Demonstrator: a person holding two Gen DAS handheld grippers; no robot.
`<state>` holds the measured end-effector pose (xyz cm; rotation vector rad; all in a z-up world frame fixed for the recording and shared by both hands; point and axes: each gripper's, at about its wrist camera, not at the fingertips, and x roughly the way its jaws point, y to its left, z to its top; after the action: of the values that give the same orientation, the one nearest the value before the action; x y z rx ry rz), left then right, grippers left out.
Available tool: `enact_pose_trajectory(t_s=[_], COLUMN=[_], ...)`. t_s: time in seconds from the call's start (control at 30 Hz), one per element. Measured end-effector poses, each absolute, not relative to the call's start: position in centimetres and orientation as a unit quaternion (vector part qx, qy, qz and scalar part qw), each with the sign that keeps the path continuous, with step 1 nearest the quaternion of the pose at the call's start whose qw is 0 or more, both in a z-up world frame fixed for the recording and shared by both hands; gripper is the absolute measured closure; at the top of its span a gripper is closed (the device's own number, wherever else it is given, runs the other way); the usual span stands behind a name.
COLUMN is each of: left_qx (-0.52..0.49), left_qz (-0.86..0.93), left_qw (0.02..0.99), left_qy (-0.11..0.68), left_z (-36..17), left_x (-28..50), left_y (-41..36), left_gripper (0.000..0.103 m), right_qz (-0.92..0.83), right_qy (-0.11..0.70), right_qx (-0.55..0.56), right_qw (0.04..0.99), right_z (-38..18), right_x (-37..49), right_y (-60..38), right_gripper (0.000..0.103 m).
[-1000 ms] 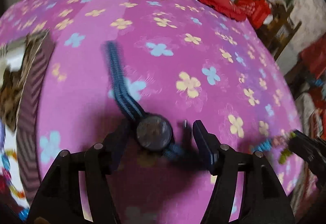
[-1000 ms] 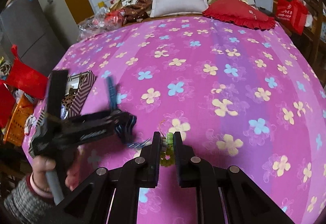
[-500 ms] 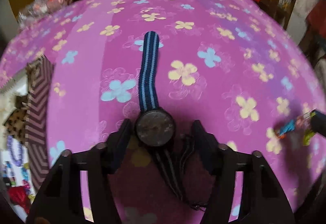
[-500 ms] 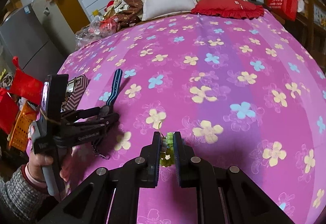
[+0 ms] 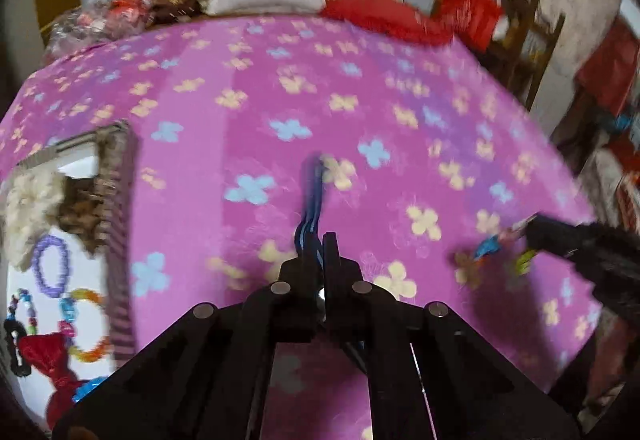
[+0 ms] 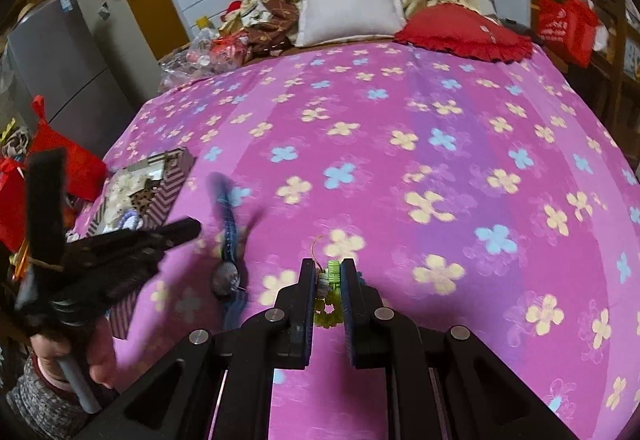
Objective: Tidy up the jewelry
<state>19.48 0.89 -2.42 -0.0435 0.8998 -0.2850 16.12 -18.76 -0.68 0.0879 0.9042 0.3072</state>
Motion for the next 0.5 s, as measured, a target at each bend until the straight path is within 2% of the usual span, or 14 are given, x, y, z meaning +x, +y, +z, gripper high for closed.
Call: enact_pose_trajectory(t_s=[0.13, 0.23, 0.27, 0.3, 0.37, 0.5], left_qx=[-0.060, -0.066, -0.069, -0.072, -0.067, -0.031], left_qz=[-0.130, -0.129, -0.133, -0.138, -0.139, -0.152], left_qw=[0.897, 0.886, 0.881, 0.875, 0.869, 0.860], left_qy=[0.419, 0.440, 0.448, 0.459, 0.471, 0.485], left_z=[-1.0, -1.9, -2.4, -3.0, -4.1, -5.6], left_x=[19.0, 19.2, 19.3, 19.2, 18.9, 18.6], left_y=[4.9, 6.4, 6.5, 6.3, 5.0, 1.7], left_gripper=[0.101, 0.099, 0.089, 0.074, 0.055, 0.052], right_qz=[0.156, 0.154, 0.151, 0.148, 0.146, 0.144], right_qy=[0.428, 0.426, 0.424, 0.423, 0.423, 0.425], right_qx=[0.018, 0.009, 0.006, 0.004, 0.005, 0.014], right_qw=[0.890, 0.892, 0.893, 0.894, 0.894, 0.894], right_z=[0.4, 0.8, 0.9, 0.9, 0.8, 0.4], right_x=[16.1, 16.0, 15.9, 15.7, 15.4, 14.8], right_y=[-15.9, -14.8, -14.7, -14.6, -14.8, -15.9], right_gripper=[0.091, 0.091, 0.091, 0.091, 0.091, 0.091])
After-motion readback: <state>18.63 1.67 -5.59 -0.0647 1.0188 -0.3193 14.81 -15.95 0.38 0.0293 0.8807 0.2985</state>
